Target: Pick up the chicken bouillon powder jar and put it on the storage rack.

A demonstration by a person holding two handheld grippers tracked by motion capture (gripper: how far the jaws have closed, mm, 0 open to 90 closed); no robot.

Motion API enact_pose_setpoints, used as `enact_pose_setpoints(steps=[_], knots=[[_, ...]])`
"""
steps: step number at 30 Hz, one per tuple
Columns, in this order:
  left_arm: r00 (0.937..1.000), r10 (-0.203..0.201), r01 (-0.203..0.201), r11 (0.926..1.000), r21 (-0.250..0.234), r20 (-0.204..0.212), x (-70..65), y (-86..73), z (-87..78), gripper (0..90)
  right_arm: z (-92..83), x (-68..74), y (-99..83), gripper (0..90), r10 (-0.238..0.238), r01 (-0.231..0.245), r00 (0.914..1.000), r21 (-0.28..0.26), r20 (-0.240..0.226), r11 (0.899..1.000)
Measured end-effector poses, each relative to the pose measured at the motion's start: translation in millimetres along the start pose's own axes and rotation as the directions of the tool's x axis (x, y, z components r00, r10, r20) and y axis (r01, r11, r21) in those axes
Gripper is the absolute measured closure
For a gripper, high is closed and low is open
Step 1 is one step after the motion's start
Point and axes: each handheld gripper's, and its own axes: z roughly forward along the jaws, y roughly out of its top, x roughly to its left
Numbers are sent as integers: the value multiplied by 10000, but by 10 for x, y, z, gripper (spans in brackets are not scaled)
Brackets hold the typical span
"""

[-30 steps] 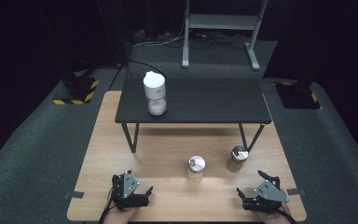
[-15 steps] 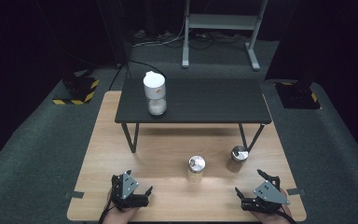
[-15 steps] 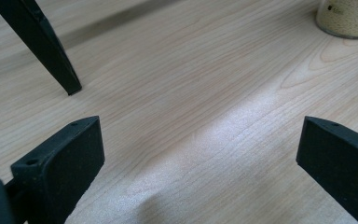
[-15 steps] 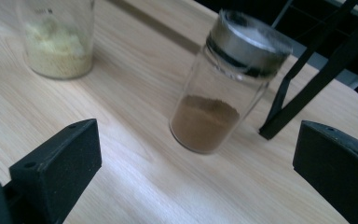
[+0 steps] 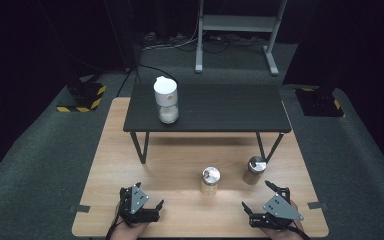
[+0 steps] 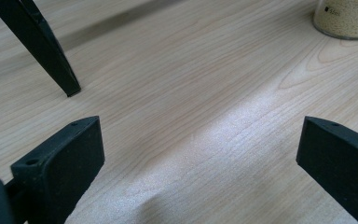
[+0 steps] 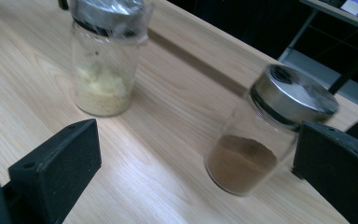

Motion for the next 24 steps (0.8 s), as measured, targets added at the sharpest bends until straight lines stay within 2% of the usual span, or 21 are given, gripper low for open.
enact_pose_setpoints(steps=[5, 9, 14, 24], knots=[[10000, 5, -5, 10000, -6, 42, 1, 0, -1, 10, 55, 80, 71, 0, -2, 0, 9998, -117, -177, 9999], [10000, 20, -20, 10000, -35, 30, 1, -2, -4, 10, 92, 153, 128, 0, -37, 35, 10000, -248, -65, 9997], [10000, -11, 12, 9999, -116, 69, 1, -5, -11, 10, 149, 244, 168, 0, -127, 124, 9998, -261, -139, 9996], [10000, 33, -32, 9999, -110, 74, -3, -5, -10, 10, 292, 385, 218, 0, 36, -47, 9993, -305, -377, 9995]])
